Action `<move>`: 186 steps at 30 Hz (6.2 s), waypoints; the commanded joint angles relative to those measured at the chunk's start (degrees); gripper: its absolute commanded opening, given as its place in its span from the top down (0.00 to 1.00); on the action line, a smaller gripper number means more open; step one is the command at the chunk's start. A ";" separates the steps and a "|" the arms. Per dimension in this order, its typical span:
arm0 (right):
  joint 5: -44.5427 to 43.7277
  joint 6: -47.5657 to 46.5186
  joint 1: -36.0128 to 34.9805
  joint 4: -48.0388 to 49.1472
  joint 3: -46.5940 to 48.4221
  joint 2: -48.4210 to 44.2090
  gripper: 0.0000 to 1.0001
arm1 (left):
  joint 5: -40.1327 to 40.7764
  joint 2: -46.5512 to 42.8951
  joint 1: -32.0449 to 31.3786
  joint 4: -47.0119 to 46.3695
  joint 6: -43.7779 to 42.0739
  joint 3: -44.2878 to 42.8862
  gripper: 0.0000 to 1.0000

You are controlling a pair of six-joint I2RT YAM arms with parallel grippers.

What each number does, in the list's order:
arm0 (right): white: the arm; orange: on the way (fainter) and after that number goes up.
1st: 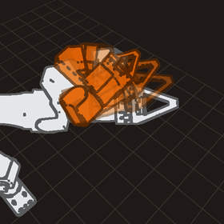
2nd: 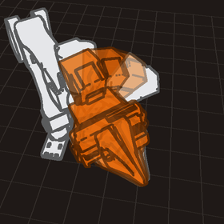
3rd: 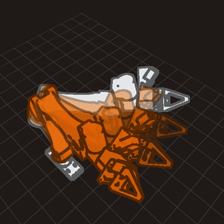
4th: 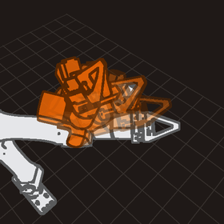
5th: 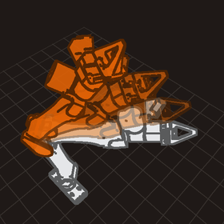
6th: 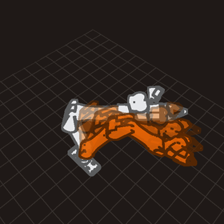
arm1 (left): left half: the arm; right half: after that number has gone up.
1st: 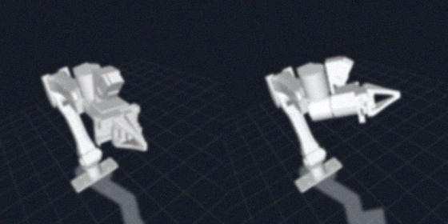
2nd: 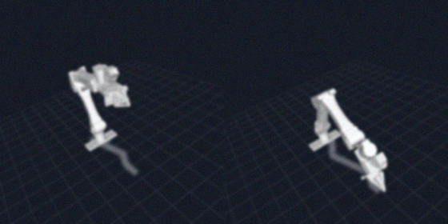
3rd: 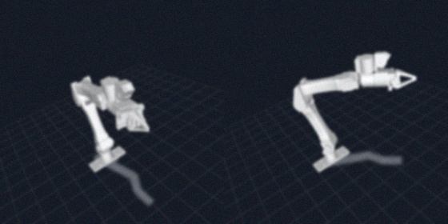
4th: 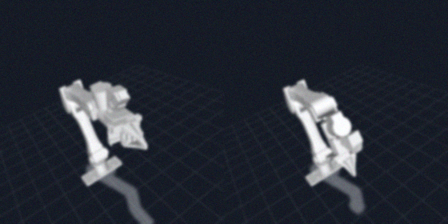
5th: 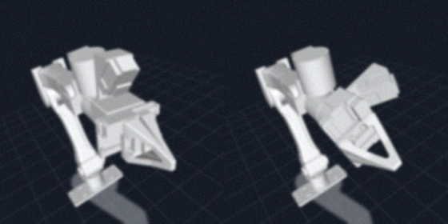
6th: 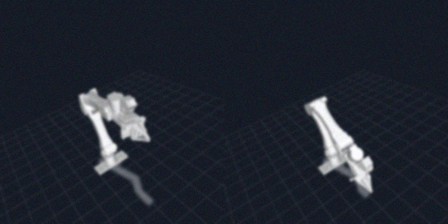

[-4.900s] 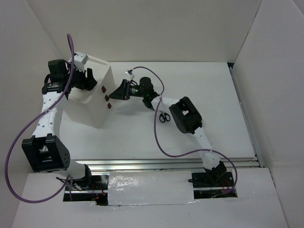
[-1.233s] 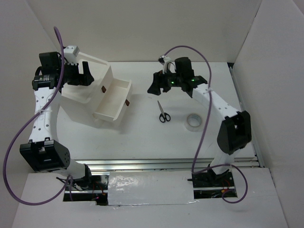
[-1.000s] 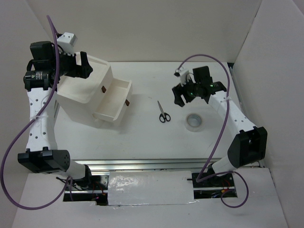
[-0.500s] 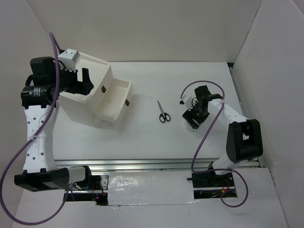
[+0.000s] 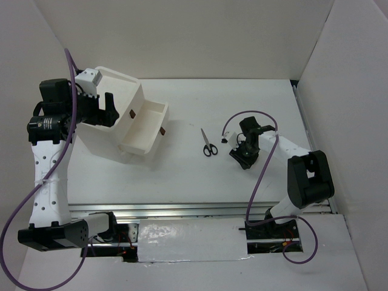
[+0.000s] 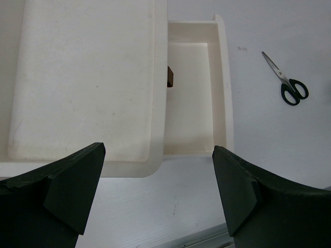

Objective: Sort the tools into containers

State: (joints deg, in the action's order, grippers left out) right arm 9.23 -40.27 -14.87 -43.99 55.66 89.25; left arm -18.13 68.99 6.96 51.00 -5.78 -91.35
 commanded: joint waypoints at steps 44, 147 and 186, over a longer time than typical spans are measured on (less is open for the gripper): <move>6.06 -16.24 -39.18 6.46 67.38 35.37 0.92 | -13.07 -4.48 6.49 -12.07 9.56 8.29 0.01; -0.26 8.55 -34.52 20.52 68.09 40.03 1.00 | -10.61 -1.84 7.28 -13.83 4.55 14.62 0.07; 21.61 74.63 -22.13 53.12 27.04 23.15 0.98 | -0.59 9.49 7.54 -16.28 -2.21 6.53 0.36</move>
State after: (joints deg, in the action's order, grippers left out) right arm 30.30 30.70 -36.29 4.14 79.88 110.34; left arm -20.21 79.40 14.17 37.21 -6.24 -85.89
